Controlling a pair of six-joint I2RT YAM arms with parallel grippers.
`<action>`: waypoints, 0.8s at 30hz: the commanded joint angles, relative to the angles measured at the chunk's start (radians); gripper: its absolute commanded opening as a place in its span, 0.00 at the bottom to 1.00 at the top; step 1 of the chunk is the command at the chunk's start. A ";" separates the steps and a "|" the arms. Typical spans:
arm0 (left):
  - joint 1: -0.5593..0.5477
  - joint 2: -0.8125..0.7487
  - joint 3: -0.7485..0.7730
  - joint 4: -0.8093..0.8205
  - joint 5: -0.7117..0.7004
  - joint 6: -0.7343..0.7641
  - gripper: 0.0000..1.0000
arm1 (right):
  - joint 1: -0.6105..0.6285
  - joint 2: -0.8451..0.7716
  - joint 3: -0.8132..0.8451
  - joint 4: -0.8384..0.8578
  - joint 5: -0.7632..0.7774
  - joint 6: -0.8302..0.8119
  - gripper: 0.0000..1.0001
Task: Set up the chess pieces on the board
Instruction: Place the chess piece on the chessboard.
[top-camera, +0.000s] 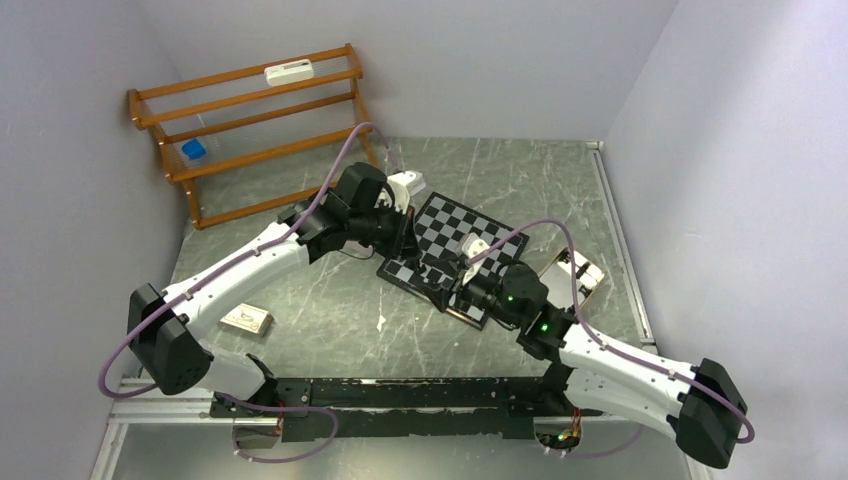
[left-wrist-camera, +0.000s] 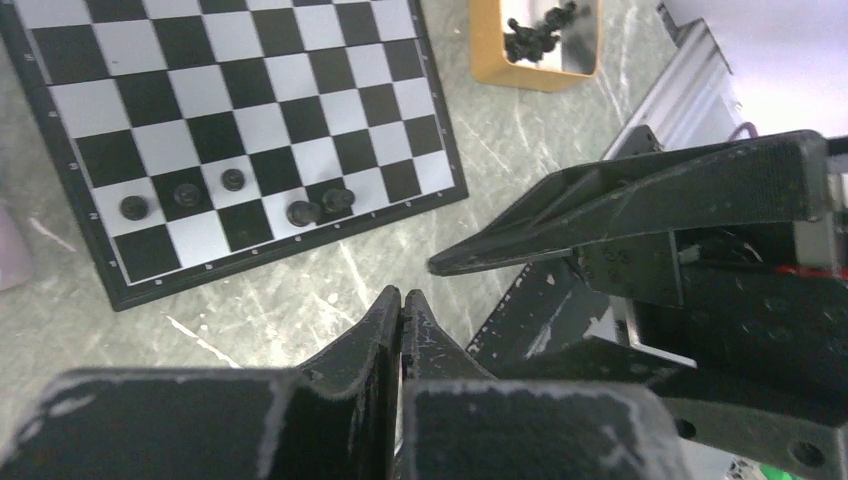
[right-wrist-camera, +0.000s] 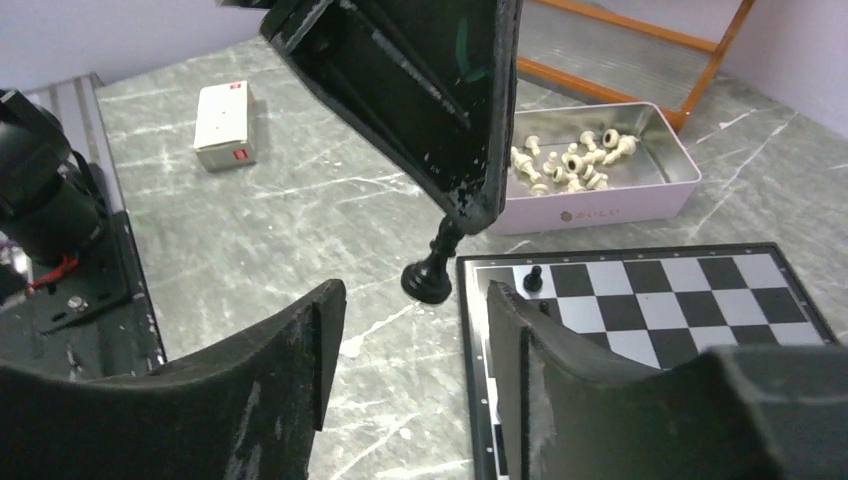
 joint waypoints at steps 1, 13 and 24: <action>-0.008 0.011 -0.011 0.013 -0.096 0.008 0.05 | 0.006 -0.070 -0.024 -0.023 0.016 0.014 0.66; -0.071 -0.075 -0.163 0.197 -0.377 -0.006 0.05 | 0.004 -0.335 0.027 -0.316 0.413 0.279 1.00; -0.211 -0.127 -0.409 0.485 -0.643 -0.022 0.05 | 0.004 -0.421 0.127 -0.487 0.583 0.364 1.00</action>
